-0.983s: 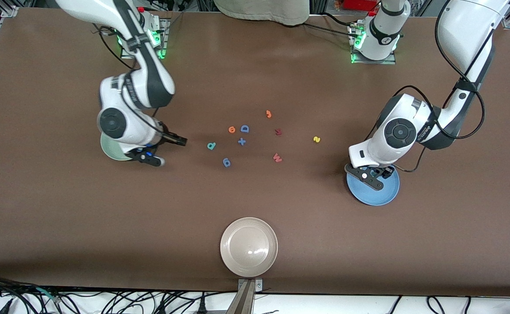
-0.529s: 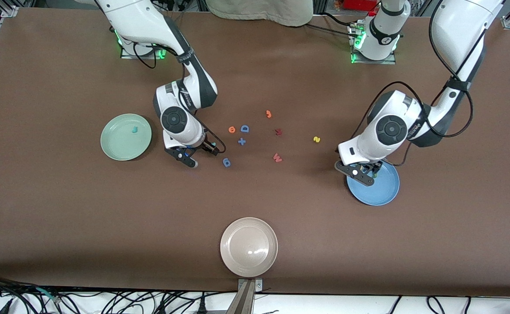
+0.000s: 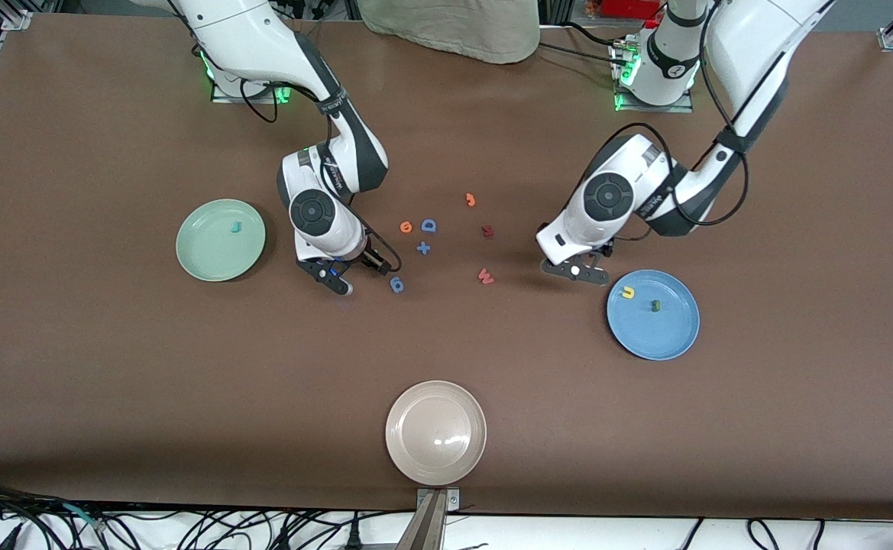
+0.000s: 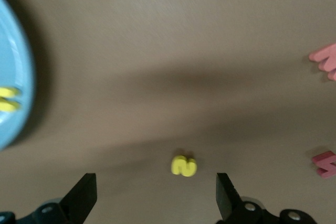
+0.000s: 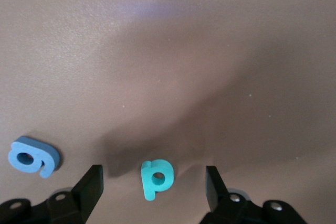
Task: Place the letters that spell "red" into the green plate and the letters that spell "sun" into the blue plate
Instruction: 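Grasp the teal p with the right gripper while the left gripper grasps yellow 2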
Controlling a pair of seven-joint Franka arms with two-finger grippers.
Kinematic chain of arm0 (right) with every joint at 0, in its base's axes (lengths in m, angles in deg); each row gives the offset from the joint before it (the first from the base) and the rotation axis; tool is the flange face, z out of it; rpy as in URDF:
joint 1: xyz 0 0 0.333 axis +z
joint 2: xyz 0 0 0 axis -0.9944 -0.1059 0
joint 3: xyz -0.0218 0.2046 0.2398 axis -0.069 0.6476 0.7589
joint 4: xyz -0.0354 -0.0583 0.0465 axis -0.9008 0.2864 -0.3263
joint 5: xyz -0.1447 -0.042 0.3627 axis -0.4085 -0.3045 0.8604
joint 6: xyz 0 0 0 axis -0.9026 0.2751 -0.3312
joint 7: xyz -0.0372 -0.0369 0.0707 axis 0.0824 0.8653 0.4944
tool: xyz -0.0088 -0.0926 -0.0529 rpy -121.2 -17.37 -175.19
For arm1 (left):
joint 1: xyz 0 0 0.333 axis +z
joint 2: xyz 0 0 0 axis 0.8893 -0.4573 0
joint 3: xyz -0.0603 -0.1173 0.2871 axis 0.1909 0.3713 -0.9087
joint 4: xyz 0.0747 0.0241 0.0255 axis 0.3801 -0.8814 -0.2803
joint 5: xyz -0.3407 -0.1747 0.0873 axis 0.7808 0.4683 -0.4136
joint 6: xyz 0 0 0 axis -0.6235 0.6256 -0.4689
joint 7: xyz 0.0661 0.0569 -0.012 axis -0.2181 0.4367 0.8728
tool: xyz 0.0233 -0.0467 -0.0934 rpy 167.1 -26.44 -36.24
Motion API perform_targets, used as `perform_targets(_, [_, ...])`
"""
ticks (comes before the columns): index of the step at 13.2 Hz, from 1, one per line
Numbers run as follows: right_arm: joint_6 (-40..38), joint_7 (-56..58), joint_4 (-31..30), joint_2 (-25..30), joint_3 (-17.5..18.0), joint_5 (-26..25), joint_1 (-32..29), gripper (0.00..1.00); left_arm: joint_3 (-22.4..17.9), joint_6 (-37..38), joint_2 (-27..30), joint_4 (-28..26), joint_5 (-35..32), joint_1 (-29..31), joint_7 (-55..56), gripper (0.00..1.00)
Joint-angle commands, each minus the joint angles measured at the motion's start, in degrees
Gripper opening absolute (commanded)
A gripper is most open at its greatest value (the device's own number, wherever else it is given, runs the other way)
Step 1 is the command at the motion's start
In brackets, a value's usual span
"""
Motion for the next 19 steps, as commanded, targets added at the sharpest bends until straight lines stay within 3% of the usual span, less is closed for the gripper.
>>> perform_targets(1, [0.07,-0.64,0.80,-1.38,0.07,1.20,0.30,0.84,-0.04,-10.83,0.53,-7.22,0.33,0.62,3.45,1.00])
perform_targets(3, [0.07,-0.64,0.80,-1.64,0.07,1.20,0.30,0.76,-0.04,-13.15,0.36,-9.09,-1.85,0.35,4.42,1.00])
perform_targets(7, [0.07,-0.46,0.62,-1.64,0.42,1.20,0.30,0.49,-0.13,-13.16,-2.01,-9.27,-15.73,-0.79,14.86,0.99])
perform_targets(10, [-0.02,-0.20,0.62,-1.64,0.43,1.20,0.30,0.30,-0.04,-13.07,-2.02,-8.83,-16.55,-0.53,15.41,0.98])
perform_targets(12, [-0.20,0.15,0.62,-1.64,0.43,1.20,0.30,0.13,-0.13,-13.07,-2.11,-8.83,-16.55,-0.61,15.06,0.89])
perform_targets(16, [-3.78,1.47,0.79,0.80,-0.27,1.03,0.03,0.10,-0.04,-13.07,-2.72,-8.83,-16.64,-0.79,14.89,0.65])
perform_targets(18, [-10.80,6.36,0.80,3.88,-3.51,1.02,-0.23,0.10,-0.13,-13.07,-2.90,-8.74,-16.64,-0.79,14.89,0.57])
perform_targets(19, [-14.49,9.18,0.80,5.37,-5.27,1.11,-0.32,0.10,-0.04,-13.07,-2.90,-8.65,-16.64,-0.70,14.89,0.46])
